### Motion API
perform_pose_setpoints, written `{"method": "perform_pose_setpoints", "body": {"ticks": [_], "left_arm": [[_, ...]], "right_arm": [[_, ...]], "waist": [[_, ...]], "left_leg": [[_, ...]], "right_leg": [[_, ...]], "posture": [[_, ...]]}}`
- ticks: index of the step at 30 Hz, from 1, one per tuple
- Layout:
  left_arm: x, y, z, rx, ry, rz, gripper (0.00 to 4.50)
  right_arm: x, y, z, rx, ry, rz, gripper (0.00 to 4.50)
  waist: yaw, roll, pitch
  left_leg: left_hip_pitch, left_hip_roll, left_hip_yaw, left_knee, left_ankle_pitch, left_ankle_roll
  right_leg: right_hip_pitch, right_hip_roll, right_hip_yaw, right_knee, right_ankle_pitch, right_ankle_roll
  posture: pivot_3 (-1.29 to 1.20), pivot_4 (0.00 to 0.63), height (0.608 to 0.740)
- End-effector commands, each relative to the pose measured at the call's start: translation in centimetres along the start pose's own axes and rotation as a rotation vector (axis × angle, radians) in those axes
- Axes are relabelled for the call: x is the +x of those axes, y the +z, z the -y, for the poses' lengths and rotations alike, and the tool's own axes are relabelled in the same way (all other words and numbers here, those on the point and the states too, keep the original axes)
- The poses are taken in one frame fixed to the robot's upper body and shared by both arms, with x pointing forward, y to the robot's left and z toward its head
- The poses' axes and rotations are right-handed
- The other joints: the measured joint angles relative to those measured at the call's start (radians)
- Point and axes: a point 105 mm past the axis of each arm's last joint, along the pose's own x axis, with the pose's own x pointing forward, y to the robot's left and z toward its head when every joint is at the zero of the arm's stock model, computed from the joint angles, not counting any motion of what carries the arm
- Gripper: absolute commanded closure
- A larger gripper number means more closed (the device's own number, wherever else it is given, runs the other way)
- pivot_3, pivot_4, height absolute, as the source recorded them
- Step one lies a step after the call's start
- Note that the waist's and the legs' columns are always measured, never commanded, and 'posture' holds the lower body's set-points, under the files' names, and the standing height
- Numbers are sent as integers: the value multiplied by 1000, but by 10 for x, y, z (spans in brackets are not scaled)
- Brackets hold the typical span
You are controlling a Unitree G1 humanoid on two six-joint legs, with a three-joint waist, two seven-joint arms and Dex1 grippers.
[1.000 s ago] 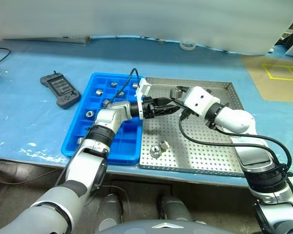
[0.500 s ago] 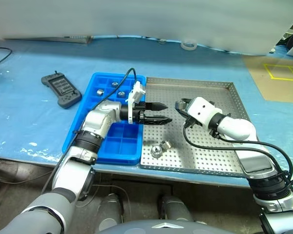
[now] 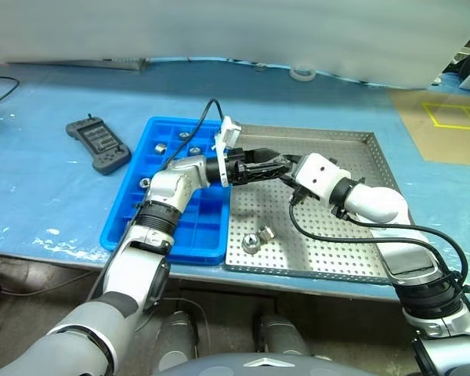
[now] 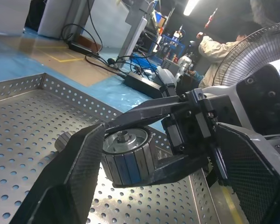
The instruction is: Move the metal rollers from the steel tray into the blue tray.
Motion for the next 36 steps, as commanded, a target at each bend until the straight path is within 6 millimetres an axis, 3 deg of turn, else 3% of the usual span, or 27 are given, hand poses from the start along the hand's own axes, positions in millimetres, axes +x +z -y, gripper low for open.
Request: {"method": "perform_pose_setpoints", "body": {"ticks": [1, 7, 18, 23, 34, 36], "left_arm": [[7, 8, 1, 3, -9, 27, 522], [10, -1, -1, -18, 0, 2, 522], [12, 2, -4, -19, 13, 20, 522], [12, 2, -9, -5, 56, 23, 1732], [9, 5, -11, 1, 70, 29, 1732], [8, 6, -11, 1, 68, 33, 2097]], "right_arm": [[-4, 21, 9, -46, -30, 70, 3138], [-5, 20, 9, -49, -38, 65, 3138], [-5, 20, 9, -50, -48, 66, 3138], [-4, 17, 9, -53, -47, 59, 3138], [-2, 17, 10, -56, -48, 63, 3138], [-1, 18, 10, -58, -49, 66, 3138]], "waist": [[0, 0, 0], [0, 0, 0], [-1, 0, 0], [0, 0, 0], [0, 0, 0], [0, 0, 0]], "left_leg": [[0, 0, 0, 0, 0, 0], [0, 0, 0, 0, -1, 1], [0, 0, 0, 1, -2, 3], [0, 0, 0, 1, -2, 4], [0, 0, 0, 1, -2, 4], [0, 0, 0, 1, -2, 4]], "right_leg": [[0, 0, 0, 0, 0, 0], [0, 0, 0, 0, 0, 0], [0, -1, 0, 0, 0, 0], [0, -1, 0, 0, 0, 0], [0, -1, 0, 0, 0, 0], [0, -1, 0, 0, 0, 0]], "posture": [[-267, 150, 740], [-277, 150, 740], [-277, 150, 740], [-270, 150, 740], [-255, 150, 740], [-255, 150, 740]]}}
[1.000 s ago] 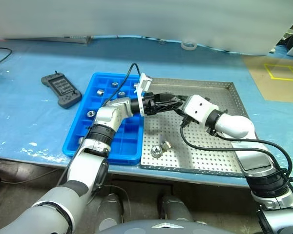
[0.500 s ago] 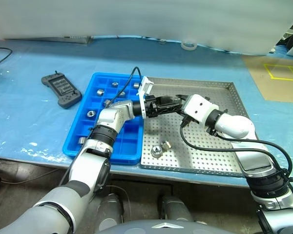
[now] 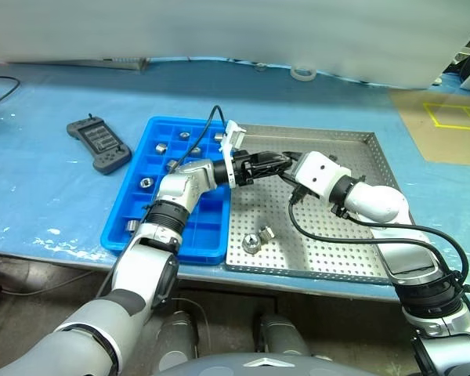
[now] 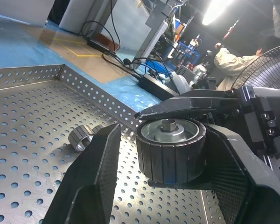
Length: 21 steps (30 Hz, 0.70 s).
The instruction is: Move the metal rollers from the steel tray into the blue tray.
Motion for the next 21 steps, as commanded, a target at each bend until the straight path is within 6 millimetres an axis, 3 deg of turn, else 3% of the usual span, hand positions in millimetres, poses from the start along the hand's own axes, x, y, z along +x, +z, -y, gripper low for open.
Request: {"method": "perform_pose_setpoints", "body": {"ticks": [1, 2, 8, 10, 21], "left_arm": [[2, 15, 3, 47, -13, 27, 2280], [2, 15, 2, 47, -6, 26, 2548], [0, 15, 5, 32, -29, 38, 2548], [-1, 15, 3, 39, -9, 36, 2763], [2, 29, 7, 65, 2, 68, 2766]], "right_arm": [[0, 15, 9, -42, -31, 56, 3138], [0, 15, 9, -43, -32, 58, 3138], [2, 17, 12, -35, -46, 69, 3138], [3, 16, 11, -35, -41, 59, 3138], [1, 16, 13, -43, -43, 70, 3138]], "waist": [[0, 0, 0], [0, 0, 0], [0, 0, 0], [1, 0, 0], [1, 0, 0]], "left_leg": [[0, 0, 0, 0, 0, 0], [0, 0, 0, 0, 0, 0], [0, 0, 0, 0, 0, 0], [0, 0, 0, 0, 0, 0], [0, 0, 0, 0, 0, 0]], "right_leg": [[0, 0, 0, 0, 0, 0], [0, 0, 0, 0, 0, 0], [0, 0, 0, 0, 0, 0], [0, 0, 0, 0, 0, 0], [0, 0, 0, 0, 0, 0]], "posture": [[-255, 150, 740], [-248, 150, 740], [-248, 150, 740], [-242, 150, 740], [-242, 150, 740]]}}
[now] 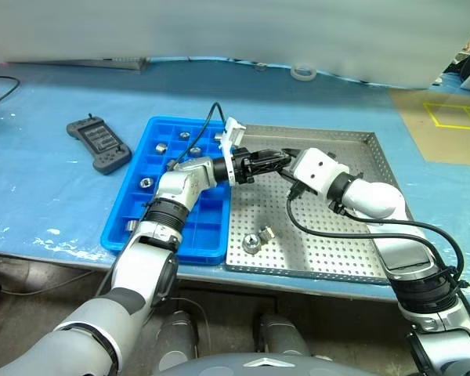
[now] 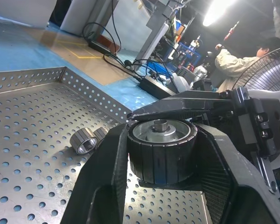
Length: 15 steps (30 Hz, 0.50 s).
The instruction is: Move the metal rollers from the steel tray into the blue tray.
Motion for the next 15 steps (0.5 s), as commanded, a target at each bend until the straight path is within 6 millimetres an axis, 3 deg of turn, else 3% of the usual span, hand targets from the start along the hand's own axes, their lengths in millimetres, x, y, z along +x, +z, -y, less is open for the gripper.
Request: {"method": "perform_pose_setpoints", "body": {"ticks": [1, 5, 7, 11, 15], "left_arm": [[2, 22, 7, 56, -11, 63, 2766], [1, 24, 8, 64, -10, 68, 2766], [-1, 24, 5, 65, 12, 69, 2766], [-5, 27, -1, 78, 52, 75, 2766], [-16, 39, 2, 136, 62, 93, 2766]], "right_arm": [[-3, 16, 9, -25, -25, 81, 2789], [-4, 23, 22, 13, -90, 123, 1411], [-1, 20, 15, 18, -38, 98, 739], [-1, 25, 17, 40, -45, 130, 739], [-2, 16, 16, 4, -29, 91, 739]], "waist": [[0, 0, 0], [0, 0, 0], [0, 0, 0], [0, 0, 0], [0, 0, 0]], "left_leg": [[0, 0, 0, 0, 0, 0], [0, 0, 0, 0, 0, 0], [0, 0, 0, 0, 0, 0], [0, 0, 0, 0, 0, 0], [0, 0, 0, 0, 0, 0]], "right_leg": [[0, 0, 0, 0, 0, 0], [0, 0, 0, 0, 0, 0], [0, 0, 0, 0, 0, 0], [0, 0, 0, 0, 0, 0], [0, 0, 0, 0, 0, 0]], "posture": [[-240, 150, 740], [-236, 150, 740], [-232, 150, 740], [-227, 150, 740], [-223, 150, 740]]}}
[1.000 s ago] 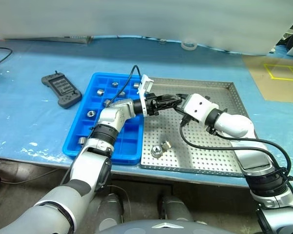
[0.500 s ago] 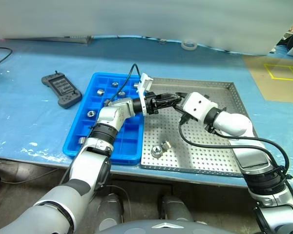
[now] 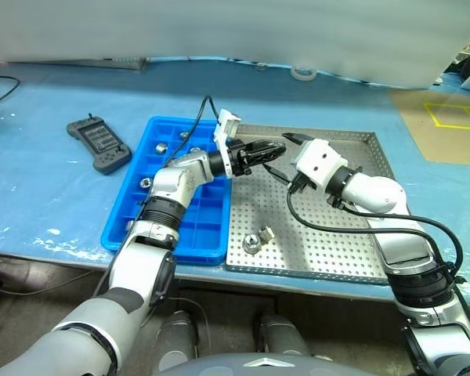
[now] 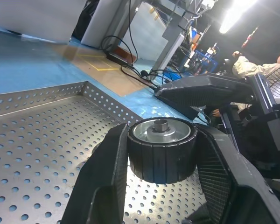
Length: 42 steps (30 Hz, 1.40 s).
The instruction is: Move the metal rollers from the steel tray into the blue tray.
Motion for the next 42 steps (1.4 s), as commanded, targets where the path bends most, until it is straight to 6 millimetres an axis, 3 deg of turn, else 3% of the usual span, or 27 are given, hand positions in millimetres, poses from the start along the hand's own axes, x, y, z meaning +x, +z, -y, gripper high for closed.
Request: {"method": "perform_pose_setpoints", "body": {"ticks": [1, 6, 12, 16, 20, 26, 35, 42], "left_arm": [[-13, 27, 7, 104, -8, 58, 2766], [-52, 46, 9, 210, 63, 61, 2766], [-124, 50, 9, 297, 272, -1, 2766], [-171, 39, 11, 330, 401, -70, 2766], [-206, 15, 18, 333, 485, -162, 2766], [-223, -2, 14, 275, 588, -152, 2766], [-206, -28, 13, 225, 554, -203, 2766], [-213, -45, -3, 189, 606, -281, 2766]], "right_arm": [[-5, 4, 10, -35, -28, 12, 739], [-7, -8, 12, -48, -25, -22, 739], [7, -14, 3, -112, -2, -12, 739], [21, -14, 1, -125, 14, 21, 739], [34, -11, -4, -106, 47, 65, 739], [42, -10, -10, -98, 73, 92, 739], [44, -9, -16, -85, 84, 104, 739], [40, -14, -17, -84, 69, 85, 739]], "waist": [[0, 0, 0], [0, 0, 0], [3, 1, 1], [10, 1, 1], [28, 0, 1], [75, -1, 2], [82, -3, 1], [81, -4, 1]], "left_leg": [[0, 0, 0, 0, 0, 0], [0, 1, 0, -1, 0, -1], [0, 1, 0, -2, 1, -3], [0, 1, 0, -3, 3, -5], [0, 1, -1, -5, 3, -6], [0, 0, -2, -5, 3, -7], [2, 1, -3, -8, 6, -12], [3, 3, -4, -15, 10, -18]], "right_leg": [[0, 0, 0, 0, 0, 0], [-1, 0, -1, 0, 0, 0], [-1, 0, -2, 0, 0, 0], [-2, 1, -2, 0, 0, 0], [-2, 1, -3, -1, 0, 0], [-1, 1, -3, 0, 0, 0], [-1, 4, -3, 0, 2, 4], [-4, 7, -3, 0, 3, 6]], "posture": [[-206, 150, 740], [-160, 150, 740], [-85, 150, 740], [-21, 150, 740], [43, 150, 740], [93, 150, 740], [83, 150, 740], [56, 150, 740]]}}
